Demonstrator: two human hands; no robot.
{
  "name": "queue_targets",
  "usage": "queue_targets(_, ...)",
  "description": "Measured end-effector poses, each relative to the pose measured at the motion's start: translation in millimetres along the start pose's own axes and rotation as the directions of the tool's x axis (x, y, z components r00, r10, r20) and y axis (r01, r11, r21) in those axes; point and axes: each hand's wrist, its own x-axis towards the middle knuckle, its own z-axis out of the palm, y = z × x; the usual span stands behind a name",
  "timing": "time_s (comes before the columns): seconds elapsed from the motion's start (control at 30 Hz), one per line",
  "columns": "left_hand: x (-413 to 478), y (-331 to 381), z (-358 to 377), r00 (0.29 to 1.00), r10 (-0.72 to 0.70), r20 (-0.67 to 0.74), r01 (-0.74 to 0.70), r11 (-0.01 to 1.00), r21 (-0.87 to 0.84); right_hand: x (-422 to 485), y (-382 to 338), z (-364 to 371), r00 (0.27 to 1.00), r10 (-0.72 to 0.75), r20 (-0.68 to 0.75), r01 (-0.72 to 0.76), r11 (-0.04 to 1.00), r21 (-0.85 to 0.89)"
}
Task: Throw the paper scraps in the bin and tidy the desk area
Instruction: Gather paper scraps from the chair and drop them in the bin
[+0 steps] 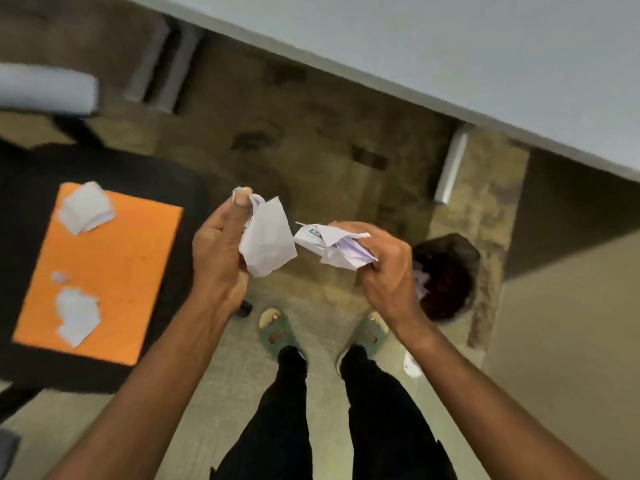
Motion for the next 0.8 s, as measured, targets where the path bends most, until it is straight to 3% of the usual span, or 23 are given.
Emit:
queue_targets(0.17, -4, -114, 115, 0.967, -0.185, 0.173, 0.143, 0.963, 0.229, -67, 91, -94, 0.929, 0.245, -0.276, -0.257, 0.966, -0.009)
queue_targets(0.3, -8, -213, 185, 0.906, -0.357, 0.229, 0.239, 0.875, 0.421, -112, 159, -140, 0.793, 0.422, -0.440, -0.458, 0.889, 0.026)
queue_targets(0.5, 7, -358, 234, 0.866, -0.456, 0.206, 0.216, 0.712, 0.668, -152, 273, -168, 0.590, 0.610, -0.530, -0.695, 0.717, 0.052)
queue_targets(0.67, 35, -433, 242, 0.875, -0.475, 0.097, 0.267, 0.639, 0.721, -167, 362, -167, 0.389, 0.745, -0.542, -0.830, 0.538, 0.145)
queue_targets(0.8, 59, -490, 243, 0.880, -0.463, 0.104, 0.226, 0.602, 0.766, -171, 418, -158, 0.287, 0.816, -0.501, -0.880, 0.431, 0.198)
